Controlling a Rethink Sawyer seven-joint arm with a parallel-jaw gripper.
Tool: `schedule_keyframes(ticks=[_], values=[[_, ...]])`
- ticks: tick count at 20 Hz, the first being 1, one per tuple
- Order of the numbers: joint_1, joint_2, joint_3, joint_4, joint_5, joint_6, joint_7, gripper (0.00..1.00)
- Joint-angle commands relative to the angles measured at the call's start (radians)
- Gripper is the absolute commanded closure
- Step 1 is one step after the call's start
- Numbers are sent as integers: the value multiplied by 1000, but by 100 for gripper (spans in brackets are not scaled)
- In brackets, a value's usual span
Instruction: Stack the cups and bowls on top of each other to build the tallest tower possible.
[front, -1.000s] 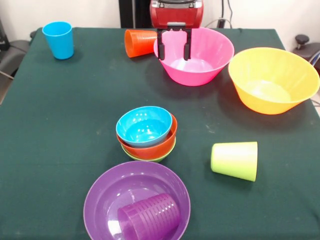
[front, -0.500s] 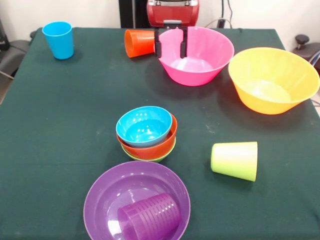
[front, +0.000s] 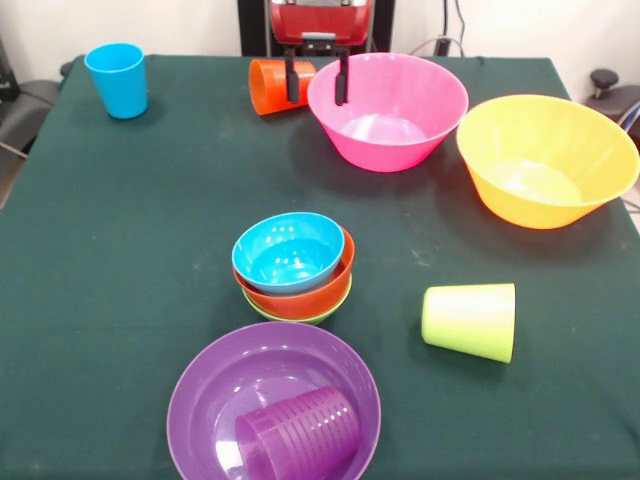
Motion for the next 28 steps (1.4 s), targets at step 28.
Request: schedule_keyframes(ticks=[28], values=[[33,252,-27,0,-96,-182,144,0]])
